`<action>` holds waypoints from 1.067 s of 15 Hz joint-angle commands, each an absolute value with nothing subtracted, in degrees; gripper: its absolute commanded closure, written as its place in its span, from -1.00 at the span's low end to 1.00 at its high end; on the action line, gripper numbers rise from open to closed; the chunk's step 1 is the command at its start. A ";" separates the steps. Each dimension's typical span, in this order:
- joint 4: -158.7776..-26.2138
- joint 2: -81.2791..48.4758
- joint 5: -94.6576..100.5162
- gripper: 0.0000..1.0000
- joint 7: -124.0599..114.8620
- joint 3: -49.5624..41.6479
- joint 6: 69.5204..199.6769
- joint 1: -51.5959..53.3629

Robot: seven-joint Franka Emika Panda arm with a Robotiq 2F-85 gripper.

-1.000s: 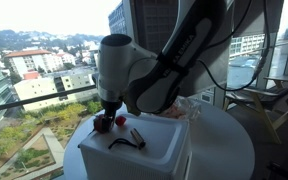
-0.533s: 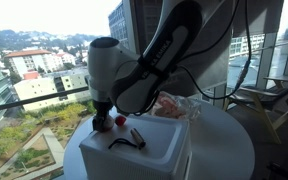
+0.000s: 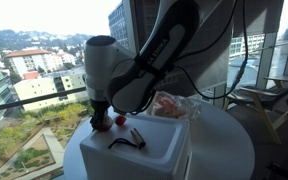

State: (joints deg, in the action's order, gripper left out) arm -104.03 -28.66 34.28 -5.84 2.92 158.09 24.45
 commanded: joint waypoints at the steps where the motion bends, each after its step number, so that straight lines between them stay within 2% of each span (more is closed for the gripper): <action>1: -110.43 -21.67 38.48 0.73 -13.52 -0.92 161.32 27.60; 2: -112.33 -19.62 42.04 0.69 -18.22 -3.23 163.95 28.90; 3: -113.92 -17.46 45.20 0.75 -22.72 -5.36 165.50 30.12; 6: -117.67 -10.71 54.96 0.72 -36.47 -11.59 167.43 33.17; 12: -125.58 3.26 67.32 0.73 -56.56 -17.08 161.31 31.18; 16: -128.70 6.77 66.38 0.72 -61.67 -19.28 153.53 28.75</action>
